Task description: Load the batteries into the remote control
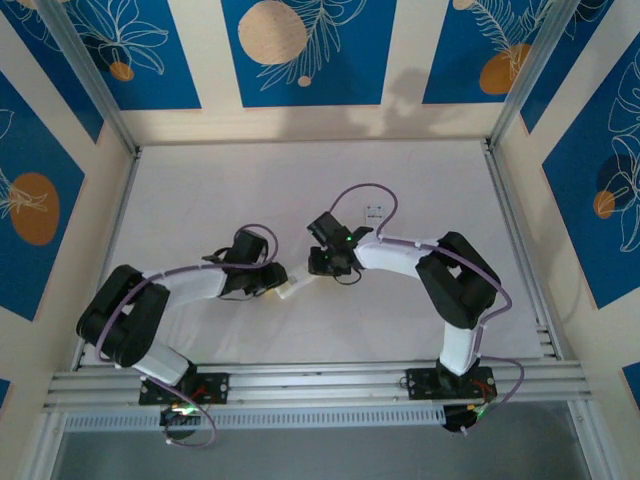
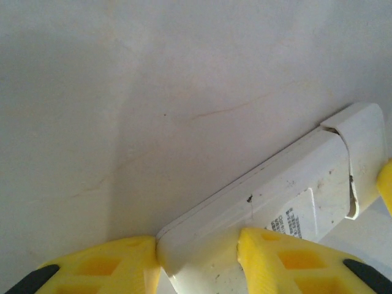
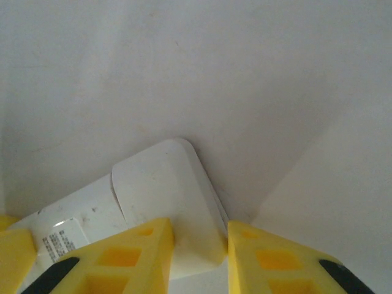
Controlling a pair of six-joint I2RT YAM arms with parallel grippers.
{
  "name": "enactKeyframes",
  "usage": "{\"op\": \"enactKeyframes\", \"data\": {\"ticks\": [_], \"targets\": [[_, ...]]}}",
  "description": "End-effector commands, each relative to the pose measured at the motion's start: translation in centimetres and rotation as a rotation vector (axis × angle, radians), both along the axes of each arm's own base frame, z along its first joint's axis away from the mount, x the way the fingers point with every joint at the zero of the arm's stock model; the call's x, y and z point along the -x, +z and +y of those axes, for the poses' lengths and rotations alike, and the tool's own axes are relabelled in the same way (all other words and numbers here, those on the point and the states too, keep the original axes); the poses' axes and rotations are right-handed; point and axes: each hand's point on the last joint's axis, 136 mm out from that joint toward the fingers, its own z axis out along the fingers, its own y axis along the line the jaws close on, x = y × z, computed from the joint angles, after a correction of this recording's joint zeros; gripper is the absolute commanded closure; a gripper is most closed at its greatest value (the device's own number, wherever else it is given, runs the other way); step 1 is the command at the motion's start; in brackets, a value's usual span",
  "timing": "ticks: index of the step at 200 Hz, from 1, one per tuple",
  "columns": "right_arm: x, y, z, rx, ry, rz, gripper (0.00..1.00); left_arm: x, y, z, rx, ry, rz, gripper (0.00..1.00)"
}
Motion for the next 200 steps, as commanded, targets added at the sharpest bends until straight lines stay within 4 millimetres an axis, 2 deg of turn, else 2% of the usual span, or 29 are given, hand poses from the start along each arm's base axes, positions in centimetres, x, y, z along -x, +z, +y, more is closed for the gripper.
{"op": "enactKeyframes", "data": {"ticks": [1,32,66,92,114,157,200], "targets": [[13.6,-3.5,-4.8,0.159,0.067,0.532,0.69,-2.6,-4.6,-3.7,-0.006,-0.089,-0.122,0.63],[12.6,-1.4,-5.7,0.156,0.033,0.472,0.69,-3.8,-4.5,-3.4,-0.037,-0.094,-0.137,0.63],[10.9,0.9,-5.4,0.085,0.036,0.42,0.68,-4.4,-3.4,-3.4,-0.045,-0.125,-0.175,0.62],[8.8,4.3,-5.8,0.065,0.04,0.312,0.65,-4.8,-2.1,-2.7,-0.094,-0.147,-0.21,0.56],[6.2,5.9,-6.5,0.026,0.053,0.229,0.6,-5.1,-0.8,-2.2,-0.136,-0.175,-0.239,0.5],[1.4,6.7,-5.5,-0.075,0.096,0.14,0.59,-5.1,1.2,-2.7,-0.098,-0.189,-0.258,0.46],[-1.6,4.9,-3.1,-0.082,0.163,0.131,0.66,-4.6,1.2,-2.9,-0.049,-0.152,-0.243,0.46]]}}
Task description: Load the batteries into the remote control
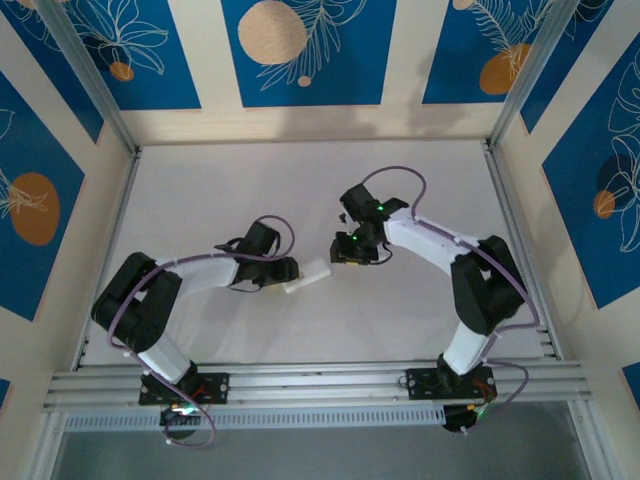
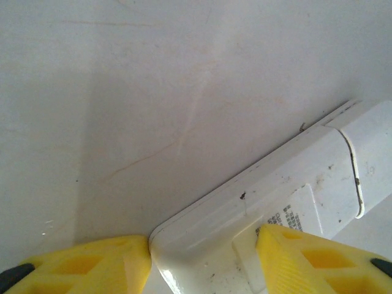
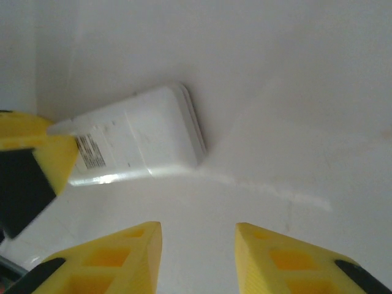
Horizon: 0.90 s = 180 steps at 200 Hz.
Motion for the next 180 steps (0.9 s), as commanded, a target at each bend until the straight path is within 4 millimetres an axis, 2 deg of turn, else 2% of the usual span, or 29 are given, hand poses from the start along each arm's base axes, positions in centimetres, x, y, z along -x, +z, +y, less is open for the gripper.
{"op": "enactKeyframes", "data": {"ticks": [1,25,55,89,128,152,180], "targets": [[-1.0,-0.5,2.0,-0.048,0.085,-0.014,0.66,-2.8,0.2,-1.1,0.037,0.024,-0.13,0.46],[-1.9,-1.7,2.9,-0.049,0.098,0.0,0.67,-2.6,-0.2,-1.3,0.048,0.019,-0.113,0.47],[-1.9,-2.8,3.6,-0.047,0.118,0.018,0.7,-2.5,-0.6,-1.6,0.064,0.02,-0.1,0.5],[-1.4,-3.9,3.6,-0.032,0.131,0.044,0.74,-2.5,-0.9,-1.7,0.068,0.022,-0.093,0.51],[-0.3,-6.3,3.2,0.043,0.151,0.074,0.78,-2.4,-1.0,-1.7,0.069,0.022,-0.092,0.52],[1.0,-8.3,2.4,0.117,0.16,0.1,0.81,-2.3,-0.9,-1.4,0.067,0.028,-0.092,0.52],[4.1,-11.0,1.7,0.2,0.192,0.143,0.83,-2.2,-0.8,-1.4,0.07,0.029,-0.096,0.52]]}}
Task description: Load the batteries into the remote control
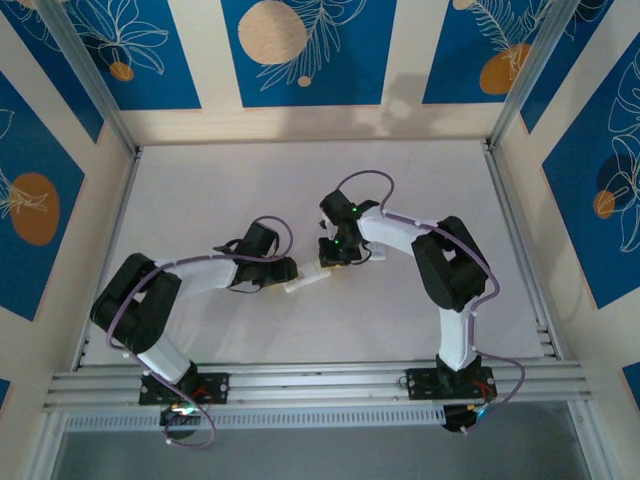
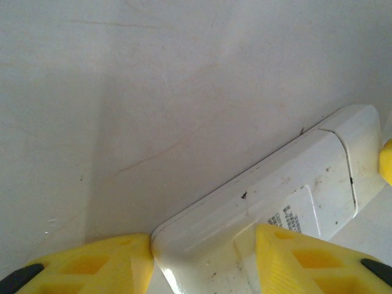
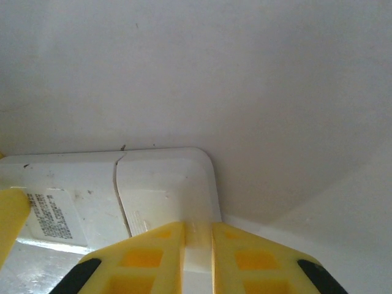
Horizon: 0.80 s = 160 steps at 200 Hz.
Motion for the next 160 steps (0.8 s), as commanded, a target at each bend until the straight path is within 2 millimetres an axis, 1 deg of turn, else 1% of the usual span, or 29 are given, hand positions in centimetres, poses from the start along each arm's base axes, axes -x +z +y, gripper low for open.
{"op": "enactKeyframes", "data": {"ticks": [1,8,23,35,47,63,82,98,114,121,132,143,160], "targets": [[5.3,-5.7,-1.3,0.145,0.057,0.13,0.83,-2.3,-0.7,-1.4,0.05,0.004,-0.102,0.52],[5.8,-6.1,-1.4,0.163,0.063,0.137,0.83,-2.3,-0.7,-1.4,0.052,0.004,-0.101,0.53],[6.6,-6.2,-1.0,0.159,0.065,0.146,0.83,-2.3,-0.7,-1.7,0.063,-0.007,-0.103,0.52],[7.0,-5.8,0.5,0.08,0.052,0.173,0.83,-2.3,-0.8,-2.2,0.084,-0.017,-0.101,0.53],[7.8,-4.8,3.0,-0.056,0.049,0.22,0.83,-2.3,-0.9,-2.8,0.124,-0.021,-0.101,0.53],[8.3,-3.7,5.3,-0.193,0.031,0.268,0.82,-2.4,-1.1,-3.7,0.195,-0.016,-0.097,0.54],[9.1,-2.3,7.1,-0.329,0.01,0.323,0.82,-2.5,-1.1,-4.5,0.248,-0.012,-0.092,0.54],[9.8,-1.3,7.8,-0.376,0.008,0.335,0.82,-2.7,-1.0,-4.8,0.243,-0.027,-0.097,0.56],[10.3,-0.9,7.6,-0.358,0.007,0.319,0.81,-2.9,-0.9,-4.6,0.211,-0.031,-0.105,0.56],[10.1,-0.9,6.9,-0.325,-0.004,0.297,0.81,-3.0,-0.9,-4.4,0.194,-0.027,-0.111,0.56],[9.3,-0.8,5.3,-0.249,-0.027,0.233,0.79,-3.2,-0.9,-3.8,0.156,-0.02,-0.123,0.55],[8.4,0.2,3.6,-0.185,-0.039,0.16,0.75,-3.5,-0.7,-3.0,0.106,-0.016,-0.137,0.52],[6.6,2.7,1.0,-0.103,-0.06,0.022,0.64,-4.2,-0.4,-1.5,0.011,0.004,-0.153,0.46]]}}
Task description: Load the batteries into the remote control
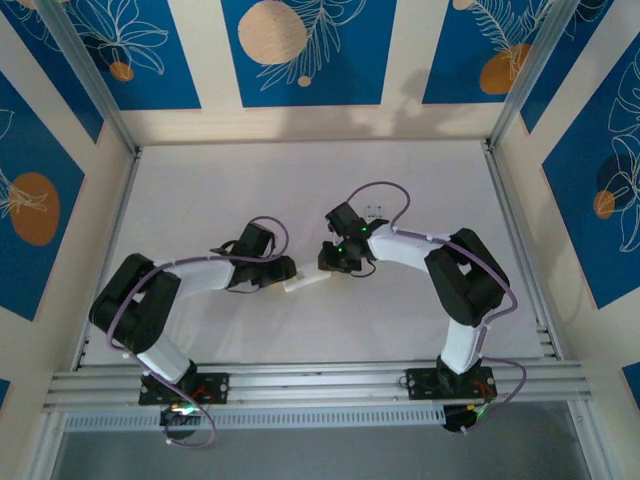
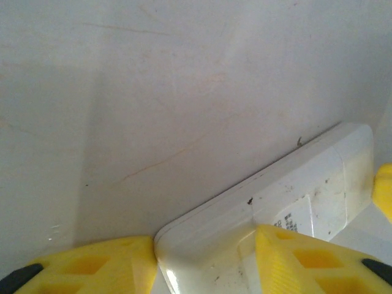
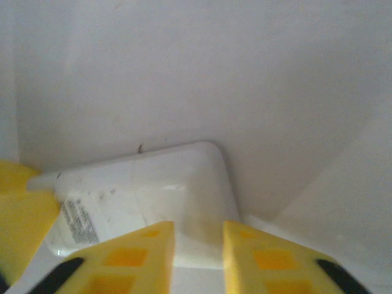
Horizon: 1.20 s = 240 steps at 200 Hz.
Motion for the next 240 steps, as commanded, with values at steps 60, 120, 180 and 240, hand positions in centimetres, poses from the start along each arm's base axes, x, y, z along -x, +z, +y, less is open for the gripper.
{"op": "enactKeyframes", "data": {"ticks": [60,120,180,240], "targets": [[2.2,7.4,-4.5,0.058,0.109,-0.106,0.48,-5.4,6.4,-0.1,-0.179,-0.177,-0.383,0.34],[2.6,14.5,-4.7,-0.192,0.176,-0.316,0.24,1.7,11.4,-2.5,-0.315,-1.311,-0.859,0.1],[3.8,17.4,-7.5,-0.244,0.139,-0.391,0.09,-1.0,4.1,-2.7,-0.363,-1.403,-0.606,0.13],[4.7,15.8,-9.9,-0.225,0.079,-0.351,0.08,-1.6,0.7,-2.0,-0.394,-1.382,-0.457,0.16]]}}
